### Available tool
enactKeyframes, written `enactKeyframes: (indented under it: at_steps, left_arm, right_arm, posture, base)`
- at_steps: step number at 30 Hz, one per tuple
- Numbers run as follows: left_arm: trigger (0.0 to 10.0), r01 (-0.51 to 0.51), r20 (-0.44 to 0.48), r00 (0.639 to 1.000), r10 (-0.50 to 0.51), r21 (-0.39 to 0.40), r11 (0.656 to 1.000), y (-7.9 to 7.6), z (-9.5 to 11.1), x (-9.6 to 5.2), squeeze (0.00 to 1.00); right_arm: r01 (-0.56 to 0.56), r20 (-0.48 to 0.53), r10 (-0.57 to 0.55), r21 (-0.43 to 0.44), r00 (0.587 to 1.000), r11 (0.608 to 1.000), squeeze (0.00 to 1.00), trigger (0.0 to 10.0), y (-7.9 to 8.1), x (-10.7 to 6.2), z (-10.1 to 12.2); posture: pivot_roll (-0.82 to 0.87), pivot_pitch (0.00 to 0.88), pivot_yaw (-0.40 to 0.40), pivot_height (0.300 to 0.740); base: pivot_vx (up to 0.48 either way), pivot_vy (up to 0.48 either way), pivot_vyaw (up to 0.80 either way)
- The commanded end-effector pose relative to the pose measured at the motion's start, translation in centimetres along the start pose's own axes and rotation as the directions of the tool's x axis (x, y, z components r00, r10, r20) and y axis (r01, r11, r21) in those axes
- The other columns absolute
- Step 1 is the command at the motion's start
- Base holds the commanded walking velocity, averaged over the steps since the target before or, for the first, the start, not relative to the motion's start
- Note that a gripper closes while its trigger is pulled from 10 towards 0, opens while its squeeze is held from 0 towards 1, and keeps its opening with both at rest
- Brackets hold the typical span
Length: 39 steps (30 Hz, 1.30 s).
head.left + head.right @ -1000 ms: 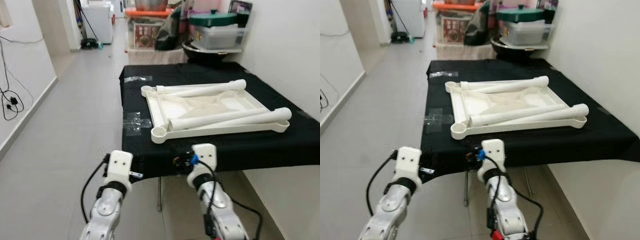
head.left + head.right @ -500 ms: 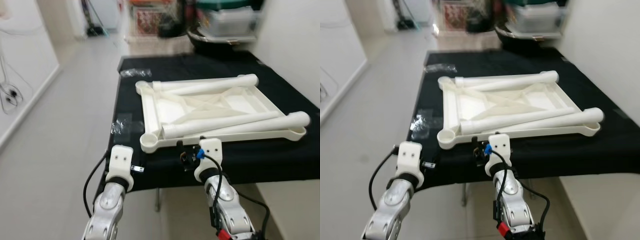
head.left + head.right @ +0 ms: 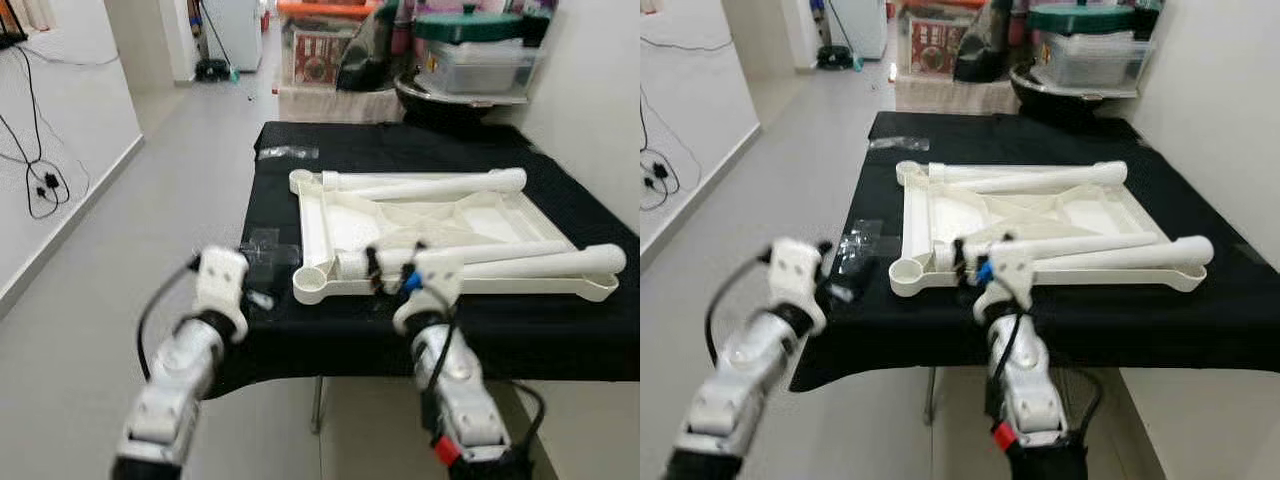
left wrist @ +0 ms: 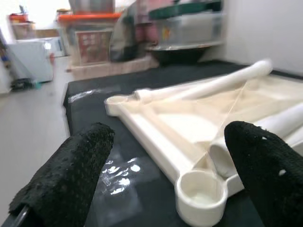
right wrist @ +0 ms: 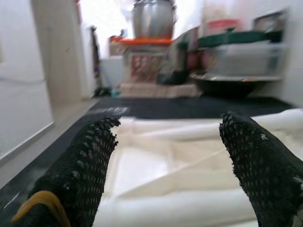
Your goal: Building children table
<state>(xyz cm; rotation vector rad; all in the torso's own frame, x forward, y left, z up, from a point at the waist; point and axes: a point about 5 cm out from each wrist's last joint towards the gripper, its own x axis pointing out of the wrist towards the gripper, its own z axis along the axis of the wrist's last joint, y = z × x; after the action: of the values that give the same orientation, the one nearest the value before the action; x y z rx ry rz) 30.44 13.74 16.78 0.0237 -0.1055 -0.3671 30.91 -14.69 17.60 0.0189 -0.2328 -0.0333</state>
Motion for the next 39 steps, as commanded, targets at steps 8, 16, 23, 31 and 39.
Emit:
enactKeyframes:
  at_steps: [8,16,23,31,39]
  left_arm:
    - [10.0,0.263,-0.144,0.943,-0.301,-0.237,0.935,0.1,-3.1,0.1,0.00]
    - [10.0,0.281,-0.145,0.914,-0.379,-0.447,0.849,0.3,-3.6,1.5,0.00]
    - [10.0,0.328,-0.067,0.901,-0.429,-0.542,0.774,0.3,-2.2,3.7,0.00]
    - [10.0,0.353,-0.021,0.893,-0.451,-0.588,0.727,0.7,-1.3,4.7,0.00]
    - [10.0,0.371,-0.002,0.880,-0.475,-0.622,0.689,1.0,-1.0,5.3,0.00]
  right_arm:
    - [0.058,0.100,-0.055,-0.023,0.993,0.998,0.00,10.0,-0.2,0.9,3.0]
    - [0.047,0.124,-0.044,-0.024,0.991,0.999,0.00,10.0,0.5,-0.3,3.9]
    - [0.046,0.123,-0.044,-0.015,0.991,0.999,0.00,10.0,0.7,-0.9,4.3]
    - [0.029,0.122,-0.028,-0.007,0.992,1.000,0.00,10.0,1.0,-0.8,4.9]
    - [-0.012,0.106,0.011,0.005,0.994,1.000,0.00,10.0,1.6,-1.6,6.4]
  posture:
    - [0.04,0.000,-0.007,0.740]
    - [0.03,0.000,0.014,0.740]
    - [0.02,0.004,0.039,0.740]
    - [0.02,0.042,0.034,0.740]
    - [0.01,0.140,0.022,0.740]
  base:
    - [0.000,0.000,0.00]
    - [0.000,0.000,0.00]
    - [0.000,0.000,0.00]
    - [0.000,0.000,0.00]
    - [0.000,0.000,0.00]
